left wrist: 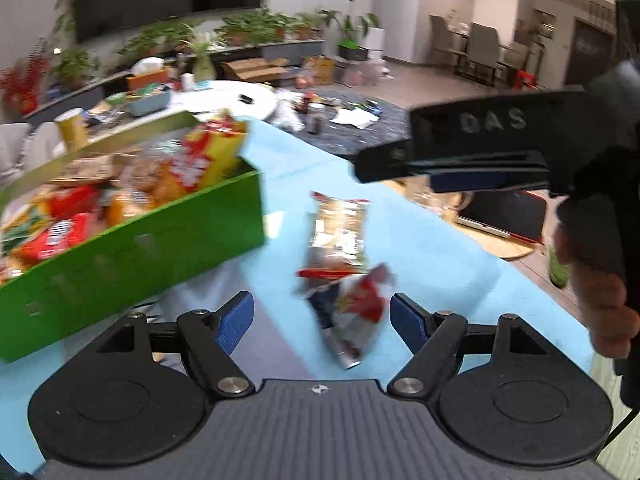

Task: Organize snacks
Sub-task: 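Grasp the red-and-white pack with the left tool while the right tool approaches the bread pack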

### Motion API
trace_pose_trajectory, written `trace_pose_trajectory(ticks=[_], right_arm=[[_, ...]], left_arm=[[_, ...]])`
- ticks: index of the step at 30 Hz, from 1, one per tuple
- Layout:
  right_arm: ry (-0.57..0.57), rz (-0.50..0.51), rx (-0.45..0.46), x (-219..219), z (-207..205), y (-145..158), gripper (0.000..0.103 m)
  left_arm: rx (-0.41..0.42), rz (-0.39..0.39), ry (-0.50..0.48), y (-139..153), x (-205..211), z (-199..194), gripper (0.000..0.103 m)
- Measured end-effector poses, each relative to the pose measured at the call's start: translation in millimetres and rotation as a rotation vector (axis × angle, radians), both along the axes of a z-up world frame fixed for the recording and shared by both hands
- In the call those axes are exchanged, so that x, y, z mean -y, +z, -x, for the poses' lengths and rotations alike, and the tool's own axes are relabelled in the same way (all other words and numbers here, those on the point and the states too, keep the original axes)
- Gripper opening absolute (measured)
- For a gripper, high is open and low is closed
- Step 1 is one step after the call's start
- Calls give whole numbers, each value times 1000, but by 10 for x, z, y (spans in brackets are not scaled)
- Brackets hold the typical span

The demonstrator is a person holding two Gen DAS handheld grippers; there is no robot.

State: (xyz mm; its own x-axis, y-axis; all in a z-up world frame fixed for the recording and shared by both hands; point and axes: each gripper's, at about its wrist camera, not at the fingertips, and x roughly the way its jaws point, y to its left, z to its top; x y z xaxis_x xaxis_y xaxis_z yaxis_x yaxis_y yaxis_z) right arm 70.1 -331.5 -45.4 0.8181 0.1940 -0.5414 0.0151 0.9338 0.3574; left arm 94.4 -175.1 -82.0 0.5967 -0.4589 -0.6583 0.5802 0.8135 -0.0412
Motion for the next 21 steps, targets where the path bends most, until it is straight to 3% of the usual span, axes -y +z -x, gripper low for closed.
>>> trace_pose_trajectory(ticks=[4, 9, 14, 21], right_arm=[[5, -12, -14, 32, -26, -47, 70], [-2, -22, -30, 72, -80, -93, 70], [-5, -30, -49, 76, -148, -129, 70], [-16, 10, -96, -69, -289, -205, 70]], left_arm=[[-34, 1, -27, -114, 150, -78, 70], [-85, 10, -54, -183, 216, -157, 48], [-88, 27, -56, -172, 146, -150, 43], [-33, -5, 30, -122, -227, -14, 43]])
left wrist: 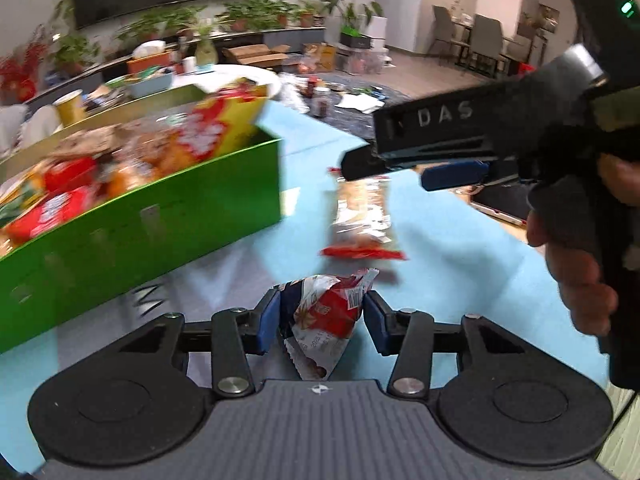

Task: Organize snacks
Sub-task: 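Grasp the red-and-white pack with the left tool while the right tool approaches the bread pack, then grasp the clear bread pack with the right tool and lift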

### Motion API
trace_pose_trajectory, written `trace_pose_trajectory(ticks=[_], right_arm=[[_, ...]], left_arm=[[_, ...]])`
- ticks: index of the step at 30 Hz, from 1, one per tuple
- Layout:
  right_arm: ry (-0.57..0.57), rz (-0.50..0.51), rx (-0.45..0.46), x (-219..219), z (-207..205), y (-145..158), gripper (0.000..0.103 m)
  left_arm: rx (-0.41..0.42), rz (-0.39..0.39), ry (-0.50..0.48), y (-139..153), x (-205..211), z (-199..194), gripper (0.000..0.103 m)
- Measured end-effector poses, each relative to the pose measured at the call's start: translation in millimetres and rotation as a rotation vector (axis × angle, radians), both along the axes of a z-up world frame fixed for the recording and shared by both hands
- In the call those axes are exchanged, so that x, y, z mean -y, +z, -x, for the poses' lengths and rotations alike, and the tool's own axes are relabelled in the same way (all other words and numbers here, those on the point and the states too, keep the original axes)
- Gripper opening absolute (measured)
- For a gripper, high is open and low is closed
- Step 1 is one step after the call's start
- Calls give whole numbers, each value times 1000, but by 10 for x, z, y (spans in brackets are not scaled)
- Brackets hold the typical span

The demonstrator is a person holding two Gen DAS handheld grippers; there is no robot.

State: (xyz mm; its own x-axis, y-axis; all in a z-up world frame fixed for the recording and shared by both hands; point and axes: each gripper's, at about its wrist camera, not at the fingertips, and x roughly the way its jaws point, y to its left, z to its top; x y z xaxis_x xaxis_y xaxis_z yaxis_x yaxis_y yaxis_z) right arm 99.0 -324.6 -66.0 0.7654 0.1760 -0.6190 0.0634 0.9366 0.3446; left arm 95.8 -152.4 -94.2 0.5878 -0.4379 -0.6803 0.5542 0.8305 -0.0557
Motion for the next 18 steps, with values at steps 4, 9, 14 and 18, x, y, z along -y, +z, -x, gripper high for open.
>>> trace_pose_trajectory(ticks=[4, 9, 14, 18], right_arm=[[-54, 27, -43, -103, -126, -85, 70], [-70, 59, -79, -242, -233, -169, 70], [-63, 136, -101, -366, -287, -229, 70], [-45, 148, -84, -334, -215, -228, 69]], left_arm=[[27, 1, 59, 57, -224, 41, 43], [31, 35, 121, 103, -459, 32, 43], [31, 55, 159, 133, -595, -6, 43], [38, 64, 165, 162, -638, 30, 43]])
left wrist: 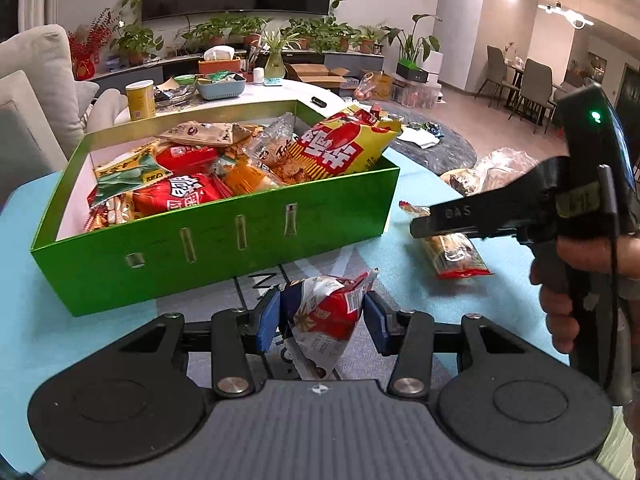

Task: Organize snacks
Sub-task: 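Grasp the clear bread pack with the right tool and lift, then lower both held packs into the box and open both tools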

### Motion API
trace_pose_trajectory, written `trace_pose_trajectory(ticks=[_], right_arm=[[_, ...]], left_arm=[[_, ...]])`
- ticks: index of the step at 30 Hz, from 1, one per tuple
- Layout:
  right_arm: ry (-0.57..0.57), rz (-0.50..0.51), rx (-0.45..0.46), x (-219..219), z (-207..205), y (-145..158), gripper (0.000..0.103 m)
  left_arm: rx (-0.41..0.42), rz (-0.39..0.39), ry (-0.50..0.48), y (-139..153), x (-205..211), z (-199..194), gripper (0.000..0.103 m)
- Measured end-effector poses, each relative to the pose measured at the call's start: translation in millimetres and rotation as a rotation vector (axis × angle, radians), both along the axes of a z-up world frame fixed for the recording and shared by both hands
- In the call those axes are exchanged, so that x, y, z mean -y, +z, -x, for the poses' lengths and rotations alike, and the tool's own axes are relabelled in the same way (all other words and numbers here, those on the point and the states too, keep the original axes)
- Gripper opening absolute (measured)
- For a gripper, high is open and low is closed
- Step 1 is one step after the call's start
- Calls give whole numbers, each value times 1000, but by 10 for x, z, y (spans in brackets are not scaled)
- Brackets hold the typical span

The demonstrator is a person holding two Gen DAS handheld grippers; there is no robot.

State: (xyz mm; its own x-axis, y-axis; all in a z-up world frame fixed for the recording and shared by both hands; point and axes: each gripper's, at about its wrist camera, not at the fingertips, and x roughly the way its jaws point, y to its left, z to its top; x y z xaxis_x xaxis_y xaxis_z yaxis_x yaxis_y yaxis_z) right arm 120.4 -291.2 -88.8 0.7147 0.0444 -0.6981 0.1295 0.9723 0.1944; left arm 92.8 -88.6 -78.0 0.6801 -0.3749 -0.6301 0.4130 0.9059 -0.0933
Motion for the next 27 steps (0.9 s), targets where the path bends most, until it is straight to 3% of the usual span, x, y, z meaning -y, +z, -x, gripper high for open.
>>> trace_pose_trajectory(ticks=[6, 17, 27], right_arm=[[59, -74, 21, 15, 237, 113, 65], [177, -81, 190, -343, 704, 699, 65], [254, -92, 292, -594, 758, 1033, 65]], left_arm=[[11, 15, 12, 51, -81, 82, 43], [83, 47, 59, 314, -324, 304, 43], [156, 75, 98, 547, -537, 303, 43]])
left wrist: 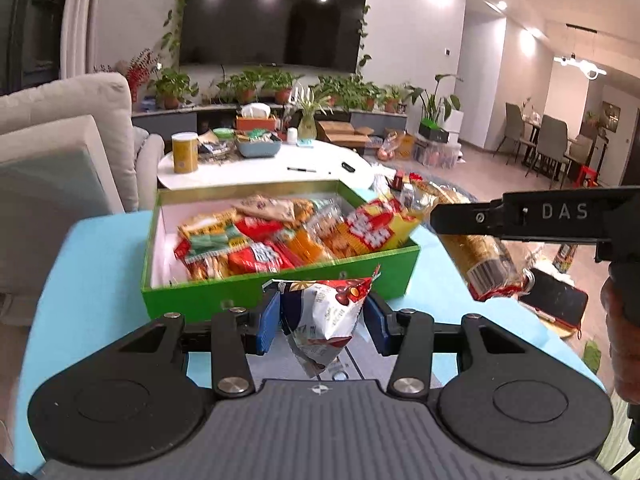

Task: Organize snacks
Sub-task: 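Lower both held packs into the box and open both tools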

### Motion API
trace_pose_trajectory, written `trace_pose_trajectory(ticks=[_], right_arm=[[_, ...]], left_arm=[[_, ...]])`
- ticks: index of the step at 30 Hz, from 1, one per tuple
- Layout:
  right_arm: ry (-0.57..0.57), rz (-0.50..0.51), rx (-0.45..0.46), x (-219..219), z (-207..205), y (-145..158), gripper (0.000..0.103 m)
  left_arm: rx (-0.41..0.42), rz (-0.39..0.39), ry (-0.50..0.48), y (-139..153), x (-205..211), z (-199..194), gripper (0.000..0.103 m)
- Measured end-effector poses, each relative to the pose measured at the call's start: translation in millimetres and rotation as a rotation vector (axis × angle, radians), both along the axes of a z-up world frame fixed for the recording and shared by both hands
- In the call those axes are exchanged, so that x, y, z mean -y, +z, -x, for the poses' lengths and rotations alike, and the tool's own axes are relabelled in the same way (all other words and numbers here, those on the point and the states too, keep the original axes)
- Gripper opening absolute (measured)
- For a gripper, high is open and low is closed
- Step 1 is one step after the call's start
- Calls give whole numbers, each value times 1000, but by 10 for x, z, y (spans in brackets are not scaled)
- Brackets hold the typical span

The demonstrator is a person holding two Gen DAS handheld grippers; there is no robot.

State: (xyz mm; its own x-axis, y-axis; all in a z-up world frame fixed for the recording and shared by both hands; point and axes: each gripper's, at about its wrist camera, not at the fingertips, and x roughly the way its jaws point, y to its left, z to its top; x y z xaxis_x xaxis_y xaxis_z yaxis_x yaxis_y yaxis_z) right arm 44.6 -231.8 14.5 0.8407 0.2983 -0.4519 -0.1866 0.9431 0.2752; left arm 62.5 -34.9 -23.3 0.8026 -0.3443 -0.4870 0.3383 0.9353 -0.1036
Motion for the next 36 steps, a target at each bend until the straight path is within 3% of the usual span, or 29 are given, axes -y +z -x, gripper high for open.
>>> trace_pose_trajectory(ticks=[16, 36], right_arm=[[-13, -36, 47, -104, -602, 170, 65], [-43, -54, -28, -127, -1221, -123, 65]], left_arm=[[74, 3, 26, 273, -26, -764, 43], [9, 6, 34, -35, 78, -1489, 43]])
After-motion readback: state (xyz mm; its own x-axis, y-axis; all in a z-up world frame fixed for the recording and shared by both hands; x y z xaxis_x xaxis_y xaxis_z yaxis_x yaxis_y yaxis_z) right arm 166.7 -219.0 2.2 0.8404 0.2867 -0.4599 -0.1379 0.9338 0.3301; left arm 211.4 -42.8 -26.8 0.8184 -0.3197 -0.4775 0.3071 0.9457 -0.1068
